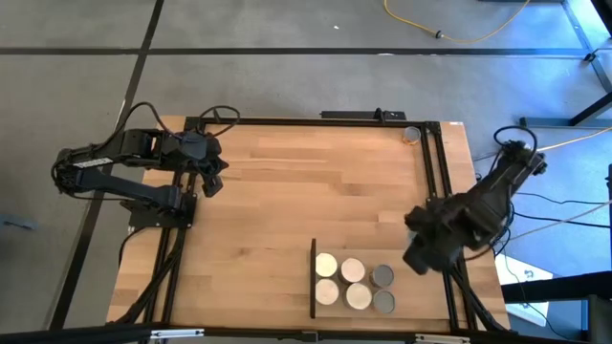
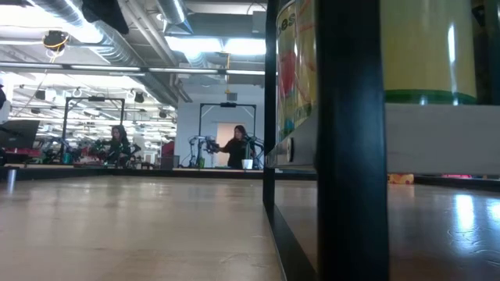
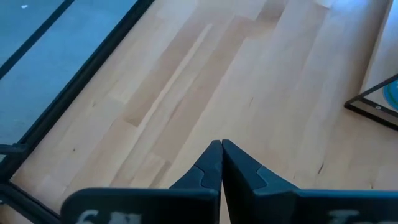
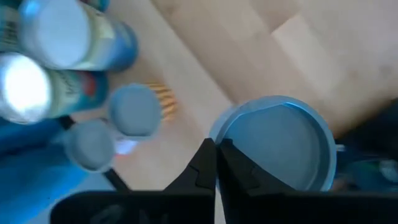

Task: Pick and place cans onto a shelf
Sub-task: Put the blue tuna can on the shelf

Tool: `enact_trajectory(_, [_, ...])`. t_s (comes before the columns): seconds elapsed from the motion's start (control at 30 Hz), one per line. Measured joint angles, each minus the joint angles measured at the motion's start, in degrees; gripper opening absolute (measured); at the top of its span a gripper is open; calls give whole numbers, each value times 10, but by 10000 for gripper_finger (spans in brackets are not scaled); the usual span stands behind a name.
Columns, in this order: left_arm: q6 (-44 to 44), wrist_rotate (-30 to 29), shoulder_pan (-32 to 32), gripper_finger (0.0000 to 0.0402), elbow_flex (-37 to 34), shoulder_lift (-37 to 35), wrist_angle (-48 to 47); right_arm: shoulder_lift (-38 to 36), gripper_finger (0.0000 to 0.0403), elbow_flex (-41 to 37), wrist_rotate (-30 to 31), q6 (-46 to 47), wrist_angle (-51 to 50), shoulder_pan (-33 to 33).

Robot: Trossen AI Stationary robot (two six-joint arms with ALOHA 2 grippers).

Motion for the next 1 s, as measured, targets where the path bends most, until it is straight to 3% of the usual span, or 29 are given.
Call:
enact_trajectory(0.17, [-3, 0, 0, 0, 0, 0, 0, 10, 3, -36, 56, 113, 92, 74])
enact_trajectory(0.5, [-3, -9, 0, 0, 0, 0, 0, 98, 3, -53, 45, 273, 174, 166])
enact_trajectory(0.83, [-3, -10, 0, 0, 0, 0, 0, 207, 3, -53, 44, 352, 261, 186])
enact_trajectory(1.0, [2, -10, 0, 0, 0, 0, 0, 234, 3, -53, 1, 352, 283, 186])
